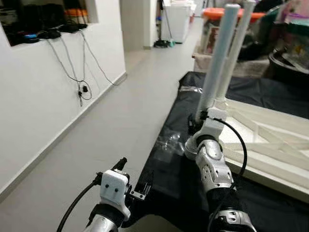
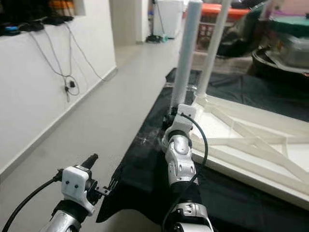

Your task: Building children table

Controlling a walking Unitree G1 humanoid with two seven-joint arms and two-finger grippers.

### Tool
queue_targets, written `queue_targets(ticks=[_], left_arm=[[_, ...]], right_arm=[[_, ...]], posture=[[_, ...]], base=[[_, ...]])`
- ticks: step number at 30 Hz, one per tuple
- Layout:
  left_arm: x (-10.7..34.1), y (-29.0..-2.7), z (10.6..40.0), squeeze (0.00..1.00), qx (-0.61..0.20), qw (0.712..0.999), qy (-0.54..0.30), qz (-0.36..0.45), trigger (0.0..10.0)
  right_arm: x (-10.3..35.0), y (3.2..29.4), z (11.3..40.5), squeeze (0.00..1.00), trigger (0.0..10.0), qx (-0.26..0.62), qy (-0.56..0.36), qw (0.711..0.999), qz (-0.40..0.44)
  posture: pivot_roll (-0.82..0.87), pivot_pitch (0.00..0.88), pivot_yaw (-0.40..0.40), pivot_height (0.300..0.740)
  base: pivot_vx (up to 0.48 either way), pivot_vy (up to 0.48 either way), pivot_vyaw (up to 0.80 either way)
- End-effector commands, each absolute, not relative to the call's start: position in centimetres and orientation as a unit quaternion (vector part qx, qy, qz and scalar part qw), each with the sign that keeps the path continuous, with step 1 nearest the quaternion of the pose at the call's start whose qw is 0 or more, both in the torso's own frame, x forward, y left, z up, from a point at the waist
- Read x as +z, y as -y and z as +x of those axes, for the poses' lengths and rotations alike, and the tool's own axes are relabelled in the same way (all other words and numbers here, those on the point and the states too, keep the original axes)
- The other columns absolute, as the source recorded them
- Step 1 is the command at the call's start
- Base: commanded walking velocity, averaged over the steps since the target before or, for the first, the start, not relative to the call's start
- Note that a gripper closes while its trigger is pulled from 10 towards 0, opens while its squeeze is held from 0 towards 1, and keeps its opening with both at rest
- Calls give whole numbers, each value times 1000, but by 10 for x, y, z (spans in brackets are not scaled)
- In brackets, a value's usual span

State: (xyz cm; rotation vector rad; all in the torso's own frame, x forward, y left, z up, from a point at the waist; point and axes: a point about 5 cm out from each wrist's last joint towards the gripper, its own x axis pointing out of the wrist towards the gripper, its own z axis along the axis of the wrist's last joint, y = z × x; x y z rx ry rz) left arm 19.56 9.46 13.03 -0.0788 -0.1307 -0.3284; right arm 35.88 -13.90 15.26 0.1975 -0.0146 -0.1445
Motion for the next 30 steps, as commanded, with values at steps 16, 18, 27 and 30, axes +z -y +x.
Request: queue_targets(ticks=[16, 18, 27, 30], left_arm=[[124, -98, 197, 0, -161, 985, 53, -32, 10000], [125, -97, 197, 0, -160, 985, 54, -31, 10000], [126, -97, 197, 0, -159, 985, 55, -29, 10000], [126, -98, 197, 0, -159, 985, 54, -29, 10000]], right_arm=[[193, 122, 378, 0, 10000, 440, -5, 881, 173], [194, 113, 375, 0, 10000, 514, -14, 844, 154], [197, 102, 365, 0, 10000, 642, -38, 752, 142], [197, 102, 365, 0, 10000, 650, -41, 746, 142]], posture=[[72, 0, 4, 740], [84, 0, 1, 740], [105, 0, 2, 740], [105, 0, 2, 740]], base=[[0, 0, 0], [0, 0, 0], [0, 0, 0], [0, 0, 0]])
